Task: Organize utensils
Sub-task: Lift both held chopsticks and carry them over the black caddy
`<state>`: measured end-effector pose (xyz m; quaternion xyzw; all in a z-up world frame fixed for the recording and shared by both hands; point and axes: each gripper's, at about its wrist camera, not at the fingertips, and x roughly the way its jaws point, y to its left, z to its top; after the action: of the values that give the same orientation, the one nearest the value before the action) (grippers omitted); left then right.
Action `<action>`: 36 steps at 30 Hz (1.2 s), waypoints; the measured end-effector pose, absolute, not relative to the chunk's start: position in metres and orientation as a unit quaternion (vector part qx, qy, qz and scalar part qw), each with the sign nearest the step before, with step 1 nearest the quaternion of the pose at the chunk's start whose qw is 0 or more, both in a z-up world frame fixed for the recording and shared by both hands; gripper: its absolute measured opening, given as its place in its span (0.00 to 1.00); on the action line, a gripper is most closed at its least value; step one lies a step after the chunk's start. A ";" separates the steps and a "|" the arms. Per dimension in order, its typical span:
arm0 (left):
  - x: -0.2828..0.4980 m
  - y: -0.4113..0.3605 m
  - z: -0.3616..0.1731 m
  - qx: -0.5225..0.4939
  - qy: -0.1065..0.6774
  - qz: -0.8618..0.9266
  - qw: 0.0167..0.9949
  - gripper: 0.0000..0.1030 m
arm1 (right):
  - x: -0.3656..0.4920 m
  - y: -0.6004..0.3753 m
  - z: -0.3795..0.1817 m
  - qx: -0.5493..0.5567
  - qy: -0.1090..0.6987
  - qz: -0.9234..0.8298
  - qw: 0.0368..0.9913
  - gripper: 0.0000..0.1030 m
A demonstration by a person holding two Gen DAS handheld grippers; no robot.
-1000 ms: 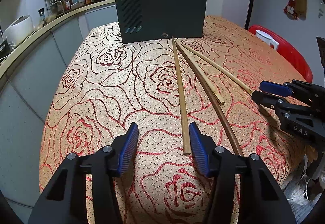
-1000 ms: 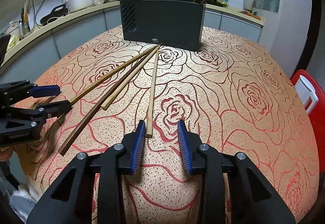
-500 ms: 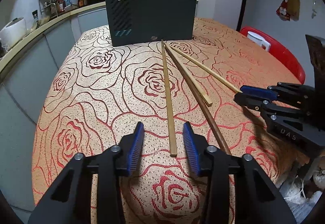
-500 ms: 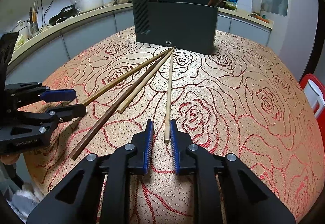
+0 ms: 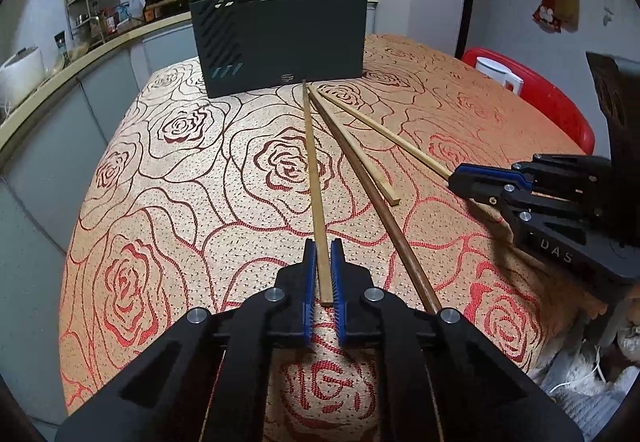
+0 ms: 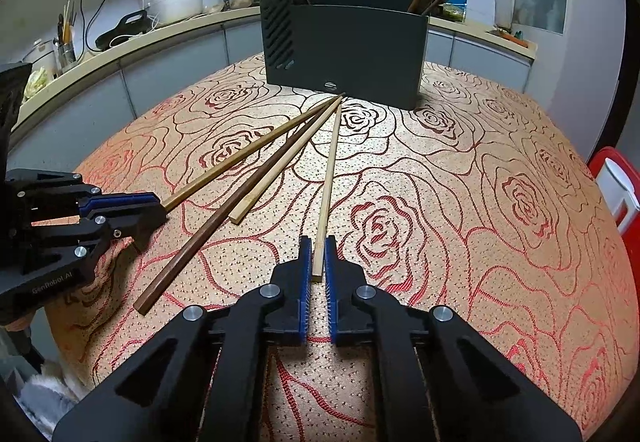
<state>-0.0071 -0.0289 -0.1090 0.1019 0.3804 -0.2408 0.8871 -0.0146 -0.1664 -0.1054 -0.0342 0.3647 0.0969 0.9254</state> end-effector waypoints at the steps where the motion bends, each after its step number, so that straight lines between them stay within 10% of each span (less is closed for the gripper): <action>1: -0.007 -0.027 -0.109 0.100 0.381 -0.239 0.887 0.07 | -0.014 -0.168 -0.105 -0.032 0.366 0.097 0.925 0.07; 36: 0.002 0.000 0.046 0.081 0.221 -0.217 0.947 0.06 | -0.030 -0.237 0.021 0.028 0.225 0.070 0.972 0.06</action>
<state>0.0020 0.0005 0.0460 0.0813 0.2210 -0.2168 0.9474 -0.0303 -0.2369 0.0210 0.0275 0.2246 0.0704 0.9715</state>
